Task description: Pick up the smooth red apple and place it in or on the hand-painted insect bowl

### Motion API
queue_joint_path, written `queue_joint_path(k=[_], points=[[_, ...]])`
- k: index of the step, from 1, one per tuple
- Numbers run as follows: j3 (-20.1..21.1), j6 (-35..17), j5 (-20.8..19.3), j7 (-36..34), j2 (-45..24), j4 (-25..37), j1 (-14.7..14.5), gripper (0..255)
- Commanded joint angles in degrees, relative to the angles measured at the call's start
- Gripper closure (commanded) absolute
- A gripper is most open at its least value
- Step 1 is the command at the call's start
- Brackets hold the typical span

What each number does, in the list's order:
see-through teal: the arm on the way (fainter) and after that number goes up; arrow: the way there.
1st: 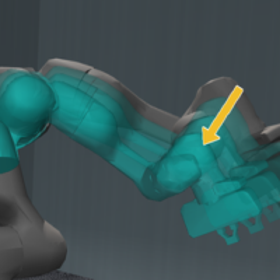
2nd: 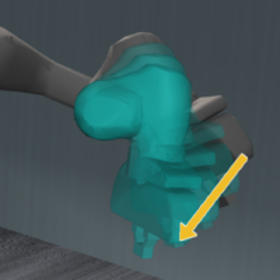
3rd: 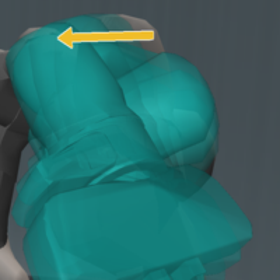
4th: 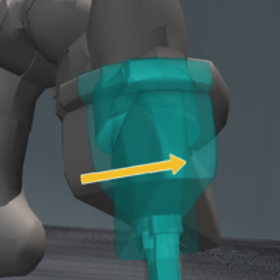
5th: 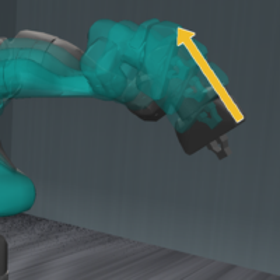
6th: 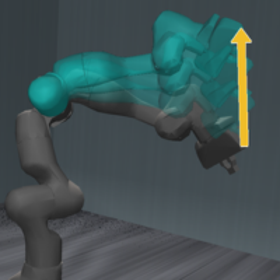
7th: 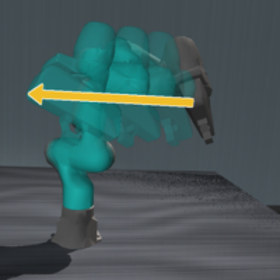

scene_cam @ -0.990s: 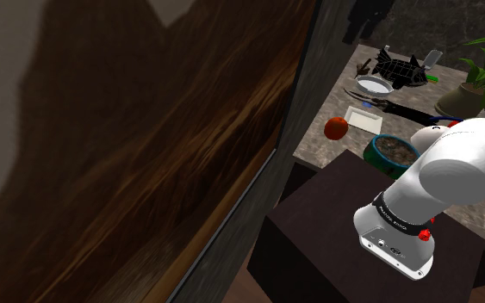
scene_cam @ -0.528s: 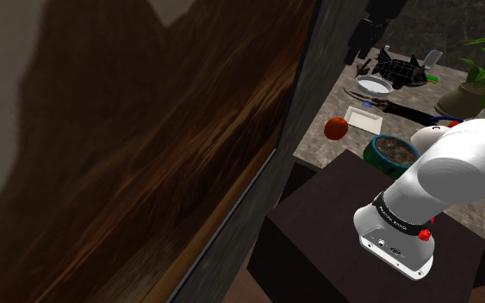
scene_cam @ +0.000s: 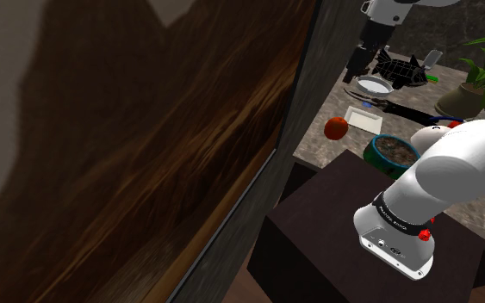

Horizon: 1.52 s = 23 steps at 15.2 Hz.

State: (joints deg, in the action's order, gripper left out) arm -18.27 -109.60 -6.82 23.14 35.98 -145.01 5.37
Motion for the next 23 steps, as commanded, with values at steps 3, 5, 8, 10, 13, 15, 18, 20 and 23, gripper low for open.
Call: queue_joint_path(k=[3, 5, 8, 10, 13, 15, 18, 20, 23], points=[[-4.7, -5.6, -1.4, 5.3, -6.0, -0.3, 0.6, 0], [-7.1, -8.4, -1.6, 8.1, -9.5, -0.1, 0.6, 0], [-10.6, -12.6, -1.1, 12.6, -15.3, 0.8, 0.4, 0], [-13.0, -15.4, 0.0, 15.9, -19.7, 1.8, 0.1, 0], [-16.2, -19.1, 3.0, 21.6, -26.8, 3.9, -0.4, 0], [-18.0, -21.4, 6.0, 25.9, -32.0, 5.7, -0.7, 0], [-19.2, -23.9, 12.0, 33.1, -40.2, 9.0, 0.0, 0], [-18.9, -25.1, 16.3, 37.8, -45.8, 11.6, 1.5, 0], [-18.1, -26.7, 18.4, 39.6, -48.2, 11.8, 2.4, 0]])
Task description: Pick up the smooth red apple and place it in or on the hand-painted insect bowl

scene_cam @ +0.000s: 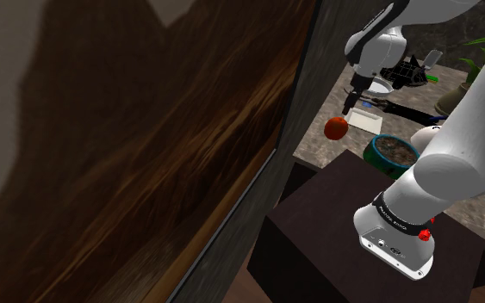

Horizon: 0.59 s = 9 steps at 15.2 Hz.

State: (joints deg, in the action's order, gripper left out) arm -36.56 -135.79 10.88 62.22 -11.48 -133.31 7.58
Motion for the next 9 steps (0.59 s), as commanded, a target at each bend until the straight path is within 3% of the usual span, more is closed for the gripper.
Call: queue_joint_path(k=[1, 5, 9], points=[[0.5, -1.2, 1.3, 1.0, -1.4, -0.1, 0.4, 0], [2.0, -4.2, 4.5, 3.2, -4.5, -0.7, 1.3, 0], [2.0, -4.2, 4.5, 3.2, -4.5, -0.7, 1.4, 0]])
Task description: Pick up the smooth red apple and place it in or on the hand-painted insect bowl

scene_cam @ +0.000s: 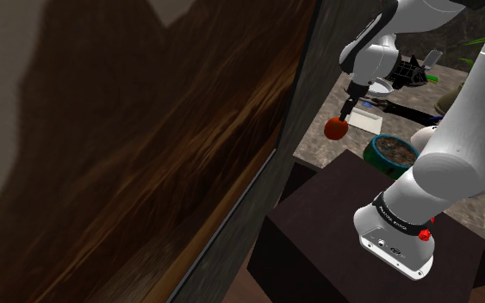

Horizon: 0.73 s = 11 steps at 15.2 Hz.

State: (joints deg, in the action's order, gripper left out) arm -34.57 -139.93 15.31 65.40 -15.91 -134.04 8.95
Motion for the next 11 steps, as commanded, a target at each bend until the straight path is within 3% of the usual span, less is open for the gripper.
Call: queue_joint_path(k=[1, 4, 5, 11], points=[[0.0, -0.1, 0.1, 0.0, -0.1, 0.0, 0.0, 0], [0.0, -0.1, 0.1, 0.0, -0.1, 0.0, 0.0, 0], [0.0, -0.1, 0.1, 0.0, -0.1, 0.0, 0.0, 255], [0.0, -0.1, 0.1, 0.0, -0.1, 0.0, 0.0, 255]])
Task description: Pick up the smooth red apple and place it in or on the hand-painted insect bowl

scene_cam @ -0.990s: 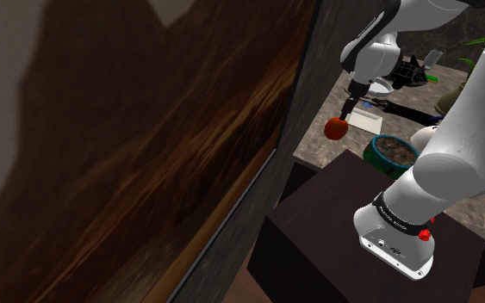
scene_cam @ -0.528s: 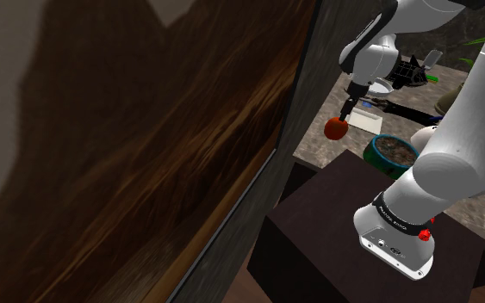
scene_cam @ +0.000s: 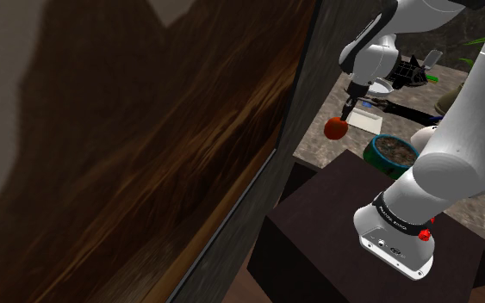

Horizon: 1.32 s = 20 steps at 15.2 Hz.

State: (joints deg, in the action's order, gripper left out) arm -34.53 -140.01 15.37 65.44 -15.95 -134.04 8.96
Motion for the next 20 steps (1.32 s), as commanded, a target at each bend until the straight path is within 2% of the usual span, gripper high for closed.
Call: queue_joint_path(k=[1, 3, 20], points=[[0.0, 0.0, 0.0, 0.0, 0.0, 0.0, 0.0, 255], [0.0, 0.0, 0.0, 0.0, 0.0, 0.0, 0.0, 255], [-4.0, 11.5, -11.8, -8.4, 12.5, 1.9, -3.0, 255]])
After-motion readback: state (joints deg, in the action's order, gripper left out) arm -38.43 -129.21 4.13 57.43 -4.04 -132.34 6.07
